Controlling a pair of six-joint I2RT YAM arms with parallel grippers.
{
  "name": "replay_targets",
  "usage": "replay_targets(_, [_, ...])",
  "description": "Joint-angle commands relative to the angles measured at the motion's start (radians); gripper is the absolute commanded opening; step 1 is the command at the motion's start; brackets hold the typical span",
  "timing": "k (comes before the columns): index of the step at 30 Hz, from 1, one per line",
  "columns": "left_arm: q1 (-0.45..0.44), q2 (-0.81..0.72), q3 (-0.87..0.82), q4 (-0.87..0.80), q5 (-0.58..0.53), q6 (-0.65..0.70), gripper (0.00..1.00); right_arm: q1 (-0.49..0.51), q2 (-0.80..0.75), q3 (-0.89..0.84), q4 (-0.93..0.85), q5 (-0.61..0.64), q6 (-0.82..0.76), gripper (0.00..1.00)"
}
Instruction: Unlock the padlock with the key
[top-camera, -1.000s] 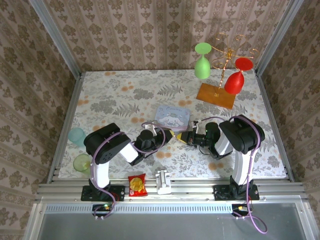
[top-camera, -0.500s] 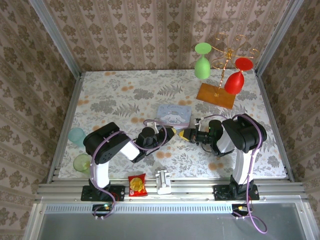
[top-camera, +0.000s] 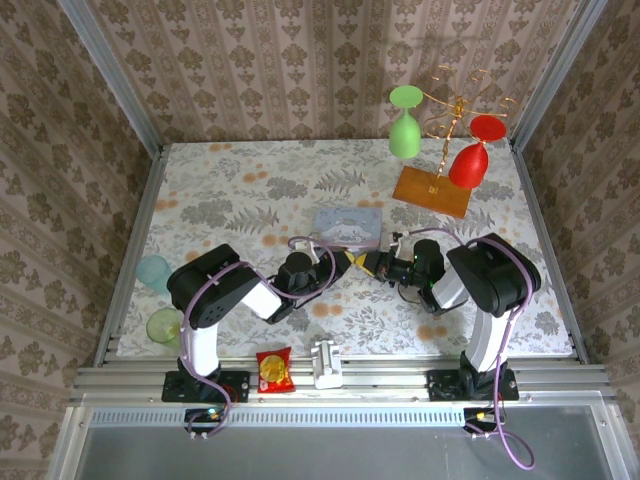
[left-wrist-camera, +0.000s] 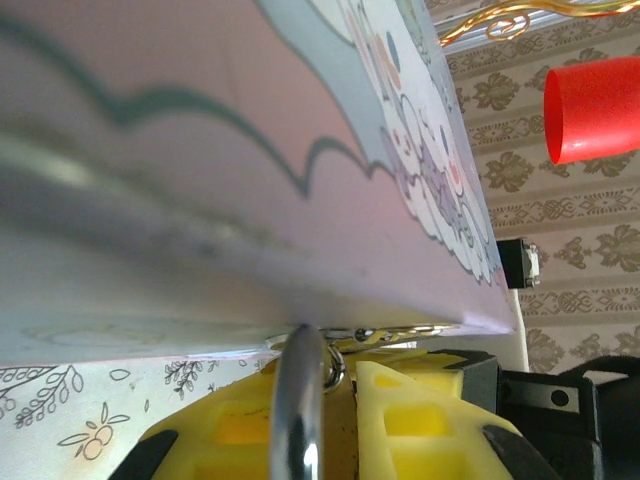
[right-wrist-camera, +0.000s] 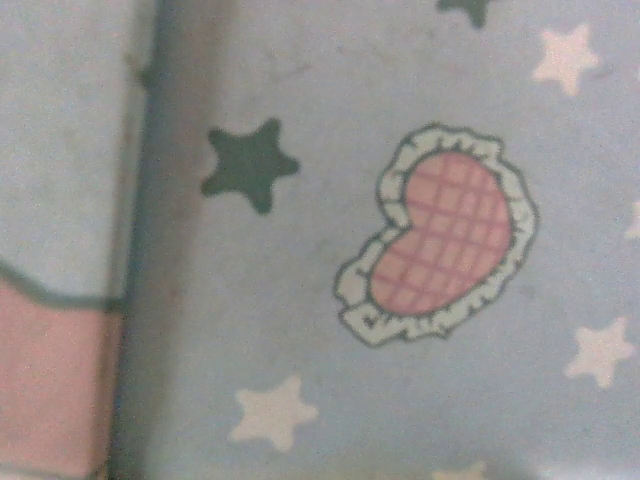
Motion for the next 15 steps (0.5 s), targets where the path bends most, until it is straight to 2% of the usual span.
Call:
replay_targets(1, [-0.072,0.014,0.048,0.083,0.125,-0.02,0.0,0.044,-0.044,0.024,0.056,0.096,0.02,0.0])
replay_targets(4, [-0.078,0.007,0.05,0.083,0.12,-0.017,0.0,0.046,-0.035,0.026,0.055,0.108,0.01,0.0])
replay_targets(10, [-0.055,0.012,0.006,0.079,0.068,0.003,0.0,0.042,-0.034,-0.008,0.05,0.088,-0.001,0.27])
replay_targets(15, [-0.048,0.032,0.004,0.08,0.061,0.019,0.0,0.041,-0.012,-0.03,0.052,0.053,-0.027,0.24])
